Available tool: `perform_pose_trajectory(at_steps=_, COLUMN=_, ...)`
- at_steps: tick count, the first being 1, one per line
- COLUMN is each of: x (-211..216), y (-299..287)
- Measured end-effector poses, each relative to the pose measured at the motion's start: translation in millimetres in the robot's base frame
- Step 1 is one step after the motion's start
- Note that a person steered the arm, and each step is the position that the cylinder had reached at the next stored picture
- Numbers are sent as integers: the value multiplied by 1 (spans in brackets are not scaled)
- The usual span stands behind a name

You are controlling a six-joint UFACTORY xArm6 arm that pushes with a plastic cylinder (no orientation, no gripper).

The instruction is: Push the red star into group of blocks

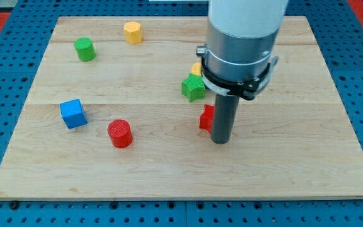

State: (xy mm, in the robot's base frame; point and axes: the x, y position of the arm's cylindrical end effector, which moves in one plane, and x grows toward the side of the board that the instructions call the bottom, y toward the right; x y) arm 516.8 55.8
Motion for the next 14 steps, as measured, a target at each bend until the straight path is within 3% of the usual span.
perform_pose_trajectory(at_steps=3, x=-42, y=1)
perform_pose_trajectory(at_steps=4, x=-44, y=1)
perform_pose_trajectory(at_steps=5, x=-6, y=0)
perform_pose_trajectory(at_steps=6, x=-4, y=-16)
perform_pose_trajectory(at_steps=7, x=-29, y=-21)
perform_pose_trajectory(at_steps=12, x=-65, y=-22)
perform_pose_trajectory(at_steps=14, x=-45, y=-14)
